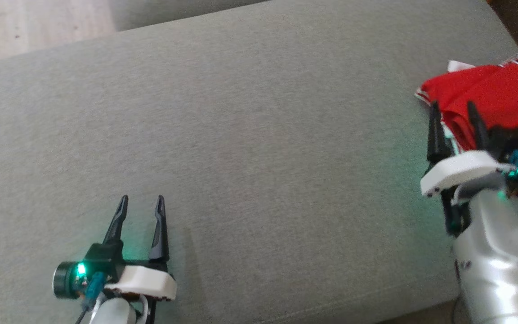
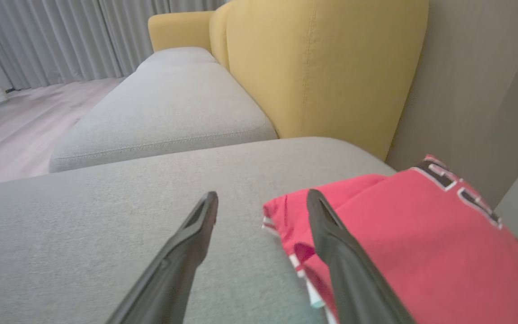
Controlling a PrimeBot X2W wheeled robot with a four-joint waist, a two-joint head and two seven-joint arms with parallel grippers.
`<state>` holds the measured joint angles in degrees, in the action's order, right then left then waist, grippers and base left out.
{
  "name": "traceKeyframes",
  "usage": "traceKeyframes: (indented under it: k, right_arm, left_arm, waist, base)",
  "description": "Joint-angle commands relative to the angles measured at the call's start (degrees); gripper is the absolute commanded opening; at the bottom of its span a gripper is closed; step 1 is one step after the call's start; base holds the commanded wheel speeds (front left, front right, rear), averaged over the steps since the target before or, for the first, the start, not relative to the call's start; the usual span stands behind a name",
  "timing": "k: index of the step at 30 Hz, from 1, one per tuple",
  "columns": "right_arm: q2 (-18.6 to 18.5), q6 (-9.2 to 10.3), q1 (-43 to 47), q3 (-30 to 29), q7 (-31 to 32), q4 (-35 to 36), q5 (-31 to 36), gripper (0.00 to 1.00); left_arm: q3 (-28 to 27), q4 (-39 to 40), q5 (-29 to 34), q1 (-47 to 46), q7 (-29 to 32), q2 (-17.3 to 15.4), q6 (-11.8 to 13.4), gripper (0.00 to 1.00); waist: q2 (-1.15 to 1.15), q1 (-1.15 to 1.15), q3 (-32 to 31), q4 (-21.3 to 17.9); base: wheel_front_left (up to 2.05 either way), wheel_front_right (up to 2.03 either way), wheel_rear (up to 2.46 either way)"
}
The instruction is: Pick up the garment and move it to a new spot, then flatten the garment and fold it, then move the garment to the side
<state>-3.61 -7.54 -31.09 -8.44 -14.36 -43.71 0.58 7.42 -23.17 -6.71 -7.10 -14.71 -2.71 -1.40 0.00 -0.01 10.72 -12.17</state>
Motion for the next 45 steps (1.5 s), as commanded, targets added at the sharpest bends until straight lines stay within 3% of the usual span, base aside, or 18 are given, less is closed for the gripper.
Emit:
traceKeyframes:
  k: [1, 7, 19, 36, 37, 45]
  right_arm:
    - [0.69, 0.05, -0.12, 2.54, -0.63, 2.06, -1.76, 1.0]
    - [0.71, 0.05, 4.77, 7.19, -0.63, 3.44, -6.16, 1.0]
    - [0.72, 0.05, 10.51, 9.46, -0.63, 7.92, -9.45, 1.0]
    - [0.73, 0.05, 14.74, 12.73, -0.63, 8.63, -12.63, 1.0]
    - [0.84, 0.0, 16.18, 11.46, 0.01, 6.53, -12.51, 0.0]
    - [1.03, 0.0, 18.87, 10.91, 1.1, 4.23, -15.16, 0.0]
  left_arm:
    - [-1.94, 1.67, -0.55, -0.74, -0.29, -0.17, 0.53, 1.0]
    - [-2.34, 1.28, -1.92, -0.18, -0.29, -0.17, 1.92, 1.0]
    - [-3.12, 0.77, -2.54, 1.01, -0.29, -0.17, 4.1, 1.0]
    - [-7.02, 0.86, -5.98, 3.75, -0.29, -0.17, 1.35, 1.0]
    - [-5.17, -1.13, -6.36, 5.2, 0.01, 0.03, 1.34, 0.0]
    - [-5.71, -4.03, -8.95, 5.81, 1.0, 0.08, 1.13, 0.0]
  waist:
    - [0.0, 0.01, -0.53, 1.79]
    - [0.0, 0.01, -1.49, 5.76]
    - [0.0, 0.01, -5.12, 11.88]
    - [0.0, 0.01, -9.24, 12.43]
    - [0.0, 0.01, -9.32, 12.37]
    - [0.0, 0.01, -9.41, 12.34]
  base:
    - [0.0, 0.0, 0.0]
    - [0.0, 0.0, 0.0]
    - [0.0, 0.0, 0.0]
    - [0.0, 0.0, 0.0]
    - [0.0, 0.0, 0.0]
    - [0.0, 0.0, 0.0]
